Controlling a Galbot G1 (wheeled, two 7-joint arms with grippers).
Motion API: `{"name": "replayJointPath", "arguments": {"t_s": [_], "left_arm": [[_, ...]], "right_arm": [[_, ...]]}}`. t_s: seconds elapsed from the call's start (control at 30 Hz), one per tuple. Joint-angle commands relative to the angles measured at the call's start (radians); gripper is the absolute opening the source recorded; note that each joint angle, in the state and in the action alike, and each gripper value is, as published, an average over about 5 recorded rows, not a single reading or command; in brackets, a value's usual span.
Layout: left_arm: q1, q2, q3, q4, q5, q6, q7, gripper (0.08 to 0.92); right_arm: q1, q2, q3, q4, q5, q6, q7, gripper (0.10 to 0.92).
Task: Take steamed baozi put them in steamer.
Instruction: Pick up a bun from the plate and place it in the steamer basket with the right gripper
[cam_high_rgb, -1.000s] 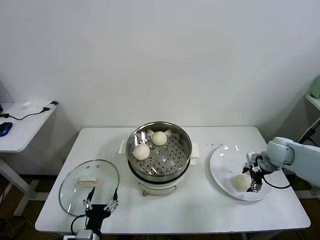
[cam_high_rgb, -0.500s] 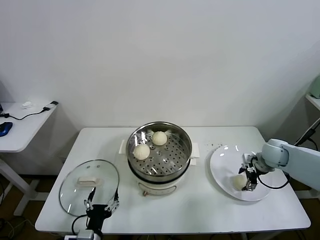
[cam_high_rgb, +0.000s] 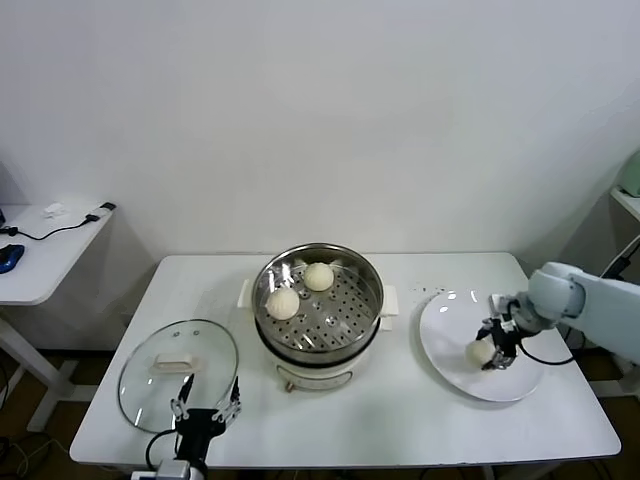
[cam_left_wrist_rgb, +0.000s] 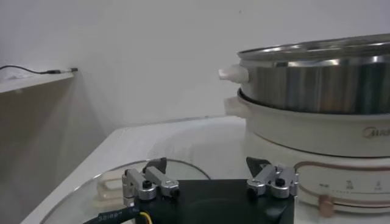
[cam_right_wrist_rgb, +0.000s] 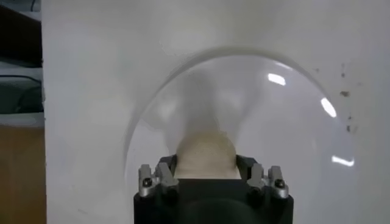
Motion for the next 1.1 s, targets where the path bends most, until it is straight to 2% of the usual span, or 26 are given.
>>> {"name": "replayJointPath", "arguments": {"t_s": [0.03, 0.27, 0.4, 0.5, 0.63, 0.83, 1.1], "left_arm": [[0.002, -0.001, 0.006, -0.009, 0.004, 0.003, 0.002, 0.823], [0.013, -0.001, 0.010, -0.030, 0.005, 0.007, 0.002, 0.823], [0.019, 0.001, 0.008, -0.040, 0.005, 0.007, 0.003, 0.823], [0.021, 0.003, 0.004, -0.047, 0.004, 0.008, 0.003, 0.823], [0.026, 0.003, -0.002, -0.055, 0.002, 0.009, 0.002, 0.823], [0.031, 0.001, -0.006, -0.055, 0.001, 0.008, -0.001, 0.823], [0.026, -0.009, -0.004, -0.054, 0.006, 0.011, 0.000, 0.823]], "right_arm": [[0.407, 0.103, -0.080, 0.022, 0.008, 0.193, -0.196, 0.662], [0.649, 0.344, -0.034, 0.075, 0.069, 0.382, -0.324, 0.662], [0.661, 0.463, 0.011, 0.147, 0.108, 0.434, -0.327, 0.662], [0.627, 0.540, 0.004, 0.223, 0.047, 0.493, -0.298, 0.662], [0.542, 0.595, -0.034, 0.296, -0.110, 0.578, -0.221, 0.662], [0.403, 0.611, -0.071, 0.246, -0.320, 0.707, -0.127, 0.662], [0.278, 0.641, -0.077, 0.200, -0.412, 0.721, -0.053, 0.662]]}}
